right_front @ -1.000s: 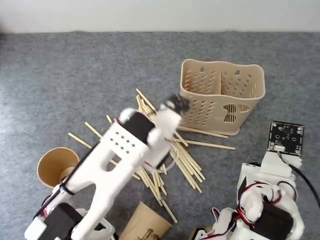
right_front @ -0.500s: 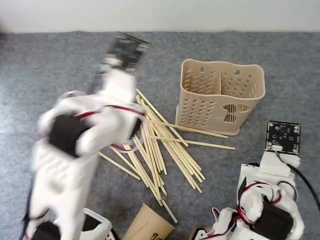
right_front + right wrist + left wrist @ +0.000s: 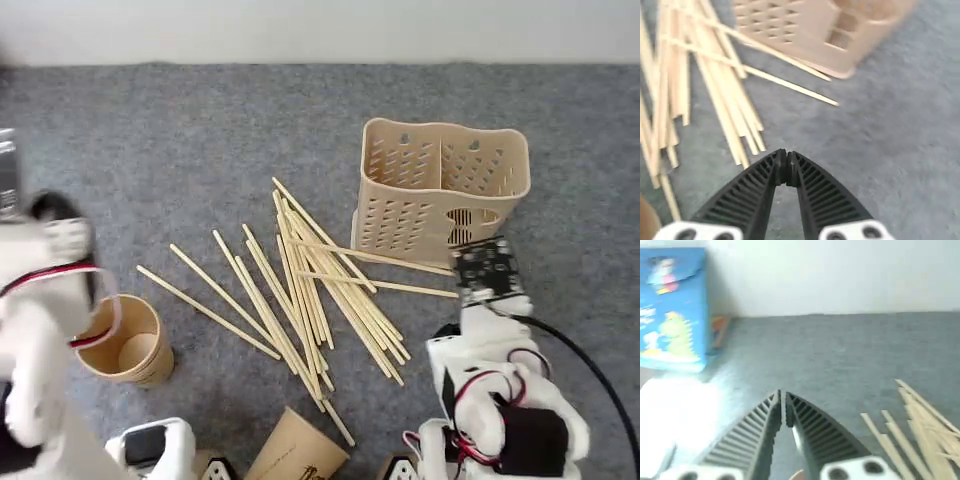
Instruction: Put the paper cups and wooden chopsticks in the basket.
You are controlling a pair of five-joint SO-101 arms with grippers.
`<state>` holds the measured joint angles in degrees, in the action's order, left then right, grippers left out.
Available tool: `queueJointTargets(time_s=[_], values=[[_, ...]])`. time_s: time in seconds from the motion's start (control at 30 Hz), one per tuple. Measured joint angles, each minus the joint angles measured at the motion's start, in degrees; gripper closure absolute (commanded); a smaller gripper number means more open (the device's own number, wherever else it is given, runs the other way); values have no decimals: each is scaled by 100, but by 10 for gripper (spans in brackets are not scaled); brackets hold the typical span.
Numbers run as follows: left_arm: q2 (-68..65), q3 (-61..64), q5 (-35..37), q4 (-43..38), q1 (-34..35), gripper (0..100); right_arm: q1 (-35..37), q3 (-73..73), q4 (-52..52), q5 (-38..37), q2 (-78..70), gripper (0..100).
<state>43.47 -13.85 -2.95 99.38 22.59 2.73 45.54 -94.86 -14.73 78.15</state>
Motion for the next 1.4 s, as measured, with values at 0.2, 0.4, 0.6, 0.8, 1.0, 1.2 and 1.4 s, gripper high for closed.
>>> queueJointTargets(time_s=[0.2, 0.4, 0.6, 0.8, 1.0, 1.2, 1.4], values=[[-9, 941, -220, -105, 826, 985, 1037, -26, -79, 114, -1108, 984], [0, 1565, -220, -457, 1635, 985, 2303, -633, -431, 457, -2611, 988], [0, 1811, -246, -853, 2760, 985, 3868, -774, -475, 651, -2901, 988], [0, 2514, -264, -1442, 3499, 985, 4738, -782, -484, 1574, -2734, 926], [-9, 3121, -281, -1873, 3613, 985, 5196, -782, -527, 2646, -2734, 719], [-9, 3270, -281, -2092, 3613, 985, 6479, -782, -536, 3648, -2734, 775], [-9, 3270, -281, -2101, 3613, 985, 6831, -721, -387, 3763, -2734, 775]])
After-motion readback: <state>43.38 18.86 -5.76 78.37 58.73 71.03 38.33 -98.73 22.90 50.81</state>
